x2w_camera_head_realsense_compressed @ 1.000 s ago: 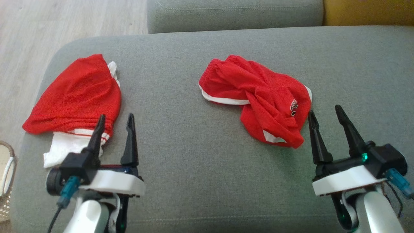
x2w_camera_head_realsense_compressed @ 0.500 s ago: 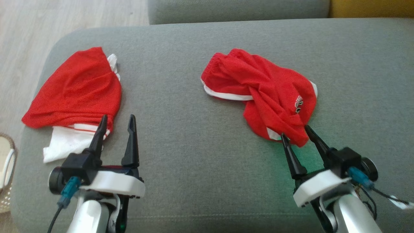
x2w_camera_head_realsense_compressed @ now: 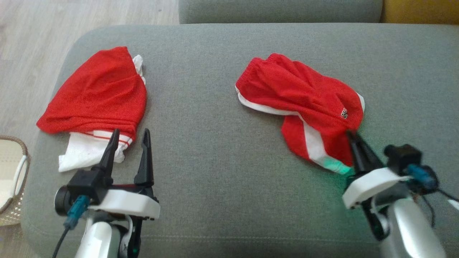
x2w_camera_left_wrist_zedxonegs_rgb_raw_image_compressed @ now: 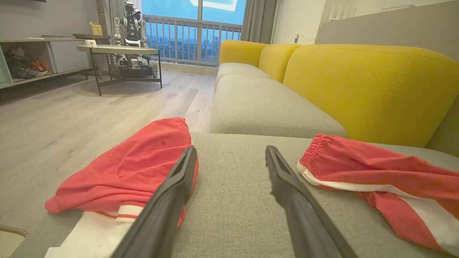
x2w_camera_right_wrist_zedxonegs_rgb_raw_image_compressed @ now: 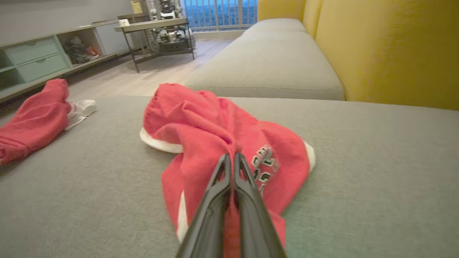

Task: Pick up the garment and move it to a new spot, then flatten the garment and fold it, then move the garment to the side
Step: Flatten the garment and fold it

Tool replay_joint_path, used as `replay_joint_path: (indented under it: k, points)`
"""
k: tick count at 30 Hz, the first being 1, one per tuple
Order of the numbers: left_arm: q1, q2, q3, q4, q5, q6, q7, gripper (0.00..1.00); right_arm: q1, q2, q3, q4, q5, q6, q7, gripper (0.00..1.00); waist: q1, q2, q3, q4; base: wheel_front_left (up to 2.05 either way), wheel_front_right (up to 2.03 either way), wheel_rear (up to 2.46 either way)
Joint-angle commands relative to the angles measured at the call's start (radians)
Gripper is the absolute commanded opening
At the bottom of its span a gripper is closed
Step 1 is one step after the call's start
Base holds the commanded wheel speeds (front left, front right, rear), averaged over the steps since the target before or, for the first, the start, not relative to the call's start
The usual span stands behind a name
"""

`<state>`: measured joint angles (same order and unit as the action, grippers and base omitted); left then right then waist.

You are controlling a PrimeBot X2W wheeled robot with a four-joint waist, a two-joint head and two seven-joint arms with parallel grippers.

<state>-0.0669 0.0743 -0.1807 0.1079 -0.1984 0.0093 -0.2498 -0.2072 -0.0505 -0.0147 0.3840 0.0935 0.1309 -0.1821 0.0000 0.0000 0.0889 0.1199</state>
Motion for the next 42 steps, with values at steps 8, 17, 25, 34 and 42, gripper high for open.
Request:
replay_joint_path:
  k: [8, 17, 25, 34, 42]
  points:
    - [-0.03, -0.014, 0.031, -0.025, 0.024, -0.02, -0.012, 1.0, -0.091, 0.0, -0.137, -0.017, 0.005, 0.0, 0.092, 0.0, 0.0, 0.0, 0.004, 0.009, 0.0, 0.0, 0.0]
    - [-0.043, -0.019, 0.032, -0.009, 0.037, -0.041, -0.012, 1.0, -0.218, 0.0, -0.187, 0.144, -0.128, 0.0, 0.167, 1.0, 0.0, 0.0, 0.029, 0.012, 0.0, 0.0, 0.0]
    - [-0.056, -0.022, 0.039, -0.004, 0.034, -0.044, -0.012, 1.0, -0.258, 0.0, -0.163, 0.211, -0.117, 0.0, 0.05, 1.0, 0.0, 0.0, 0.015, -0.025, 0.0, 0.0, 0.0]
    - [-0.051, -0.024, 0.061, -0.025, 0.005, -0.021, -0.012, 1.0, -0.131, 0.0, -0.032, 0.031, 0.07, 0.0, -0.057, 1.0, 0.0, 0.0, -0.03, -0.081, 0.0, 0.0, 0.0]
    - [-0.033, -0.024, 0.059, -0.036, -0.016, 0.001, -0.012, 1.0, 0.043, 0.0, 0.05, -0.161, 0.125, 0.0, -0.075, 1.0, 0.0, 0.0, -0.046, -0.115, 0.0, 0.0, 0.0]
